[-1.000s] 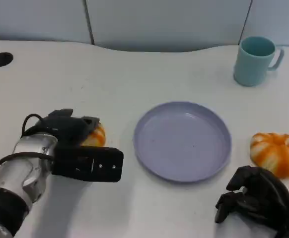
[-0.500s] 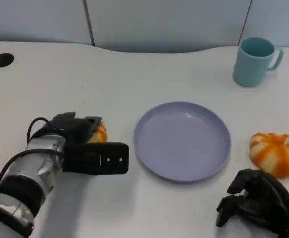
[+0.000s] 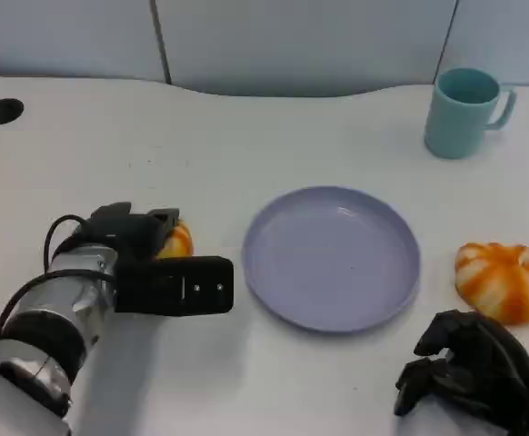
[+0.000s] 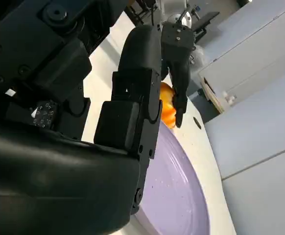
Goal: Grasp the bread from the table and place it into the plate.
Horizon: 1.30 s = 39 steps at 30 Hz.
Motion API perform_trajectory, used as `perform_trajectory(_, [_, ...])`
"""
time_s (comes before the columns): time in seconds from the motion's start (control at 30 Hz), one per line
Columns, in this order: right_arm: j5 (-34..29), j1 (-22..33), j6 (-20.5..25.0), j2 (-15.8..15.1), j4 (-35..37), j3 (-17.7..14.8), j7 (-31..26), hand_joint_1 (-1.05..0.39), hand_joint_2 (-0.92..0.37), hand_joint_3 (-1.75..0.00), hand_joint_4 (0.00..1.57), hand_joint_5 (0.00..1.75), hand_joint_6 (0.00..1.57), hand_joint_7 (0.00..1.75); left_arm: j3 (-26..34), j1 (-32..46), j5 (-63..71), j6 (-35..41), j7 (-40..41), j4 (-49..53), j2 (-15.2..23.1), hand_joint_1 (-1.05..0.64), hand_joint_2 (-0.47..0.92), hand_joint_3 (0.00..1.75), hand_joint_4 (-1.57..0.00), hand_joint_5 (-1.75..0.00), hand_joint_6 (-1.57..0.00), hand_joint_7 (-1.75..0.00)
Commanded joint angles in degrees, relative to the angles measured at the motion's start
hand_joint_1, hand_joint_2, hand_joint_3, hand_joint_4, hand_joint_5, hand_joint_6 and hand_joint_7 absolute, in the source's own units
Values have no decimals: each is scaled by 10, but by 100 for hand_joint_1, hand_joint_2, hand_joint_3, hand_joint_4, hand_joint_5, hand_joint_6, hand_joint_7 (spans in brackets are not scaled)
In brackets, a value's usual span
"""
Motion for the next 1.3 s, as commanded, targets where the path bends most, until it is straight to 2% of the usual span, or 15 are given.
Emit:
perform_trajectory(0.03, [-1,12,3,-8,4,-1,-5,-105,-42,0,157,49,157,26,-8,11,-1,9,-3,23,3,-72,85,0,-2,-9,-10,-1])
perform_trajectory(0.37, [2,14,13,-11,1,-2,-3,-105,-41,0,157,48,157,26,0,14,-17,8,17,53,-10,-69,84,0,-6,-12,-14,-2])
perform_trajectory(0.43, [3,14,12,-10,0,-3,-4,-105,-41,0,157,48,157,26,10,19,-29,1,36,54,-10,-46,85,0,-25,-22,-33,-10])
perform_trajectory(0.53, [4,15,12,-10,0,-3,-4,-105,-41,0,157,48,157,26,10,20,-34,-2,43,56,-10,-40,85,0,-30,-25,-38,-10])
perform_trajectory(0.57, [4,15,14,-10,-2,-3,-5,-105,-41,0,157,48,157,26,9,27,-32,-14,67,55,-5,-40,85,0,-30,-25,-38,-10])
perform_trajectory(0.6, [5,16,16,-10,-4,-3,-5,-105,-41,0,157,48,157,26,7,34,-29,-27,96,54,0,-37,88,3,-60,-55,-69,-23])
perform_trajectory(0.63, [5,16,17,-10,-5,-3,-6,-105,-40,0,157,48,157,26,5,38,-27,-36,117,54,3,-35,90,2,-68,-104,-90,-32])
perform_trajectory(0.67, [5,16,18,-11,-6,-3,-6,-105,-40,0,157,48,157,26,3,41,-26,-42,130,55,4,-34,90,1,-69,-122,-96,-35])
perform_trajectory(0.73, [5,17,21,-11,-9,-3,-7,-105,-40,0,157,48,157,26,1,44,-27,-51,145,58,6,-34,91,1,-70,-137,-101,-38])
perform_trajectory(0.77, [5,17,22,-11,-11,-2,-7,-105,-40,0,157,48,157,26,0,47,-27,-56,153,59,7,-28,92,17,-65,-159,-78,-106])
perform_trajectory(0.8, [5,18,23,-11,-12,-2,-8,-105,-40,0,157,48,157,26,0,48,-28,-60,158,60,8,-26,92,22,-64,-167,-66,-135])
perform_trajectory(0.83, [5,18,24,-11,-13,-2,-8,-105,-40,0,157,48,157,26,-1,49,-28,-63,161,61,8,-25,92,26,-63,-171,-59,-154])
perform_trajectory(0.9, [4,18,24,-11,-14,-2,-7,-105,-40,0,157,48,157,27,1,52,-31,-72,173,60,9,-24,92,28,-63,-174,-55,-163])
perform_trajectory(0.97, [4,19,23,-12,-14,-1,-7,-105,-40,0,157,48,157,27,4,57,-34,-84,188,59,11,-24,92,41,-68,-174,-54,-172])
perform_trajectory(1.3, [2,18,14,-11,-8,-1,-6,-105,-41,0,157,49,157,27,0,63,-30,-107,224,62,14,-22,92,45,-73,-175,-56,-175])
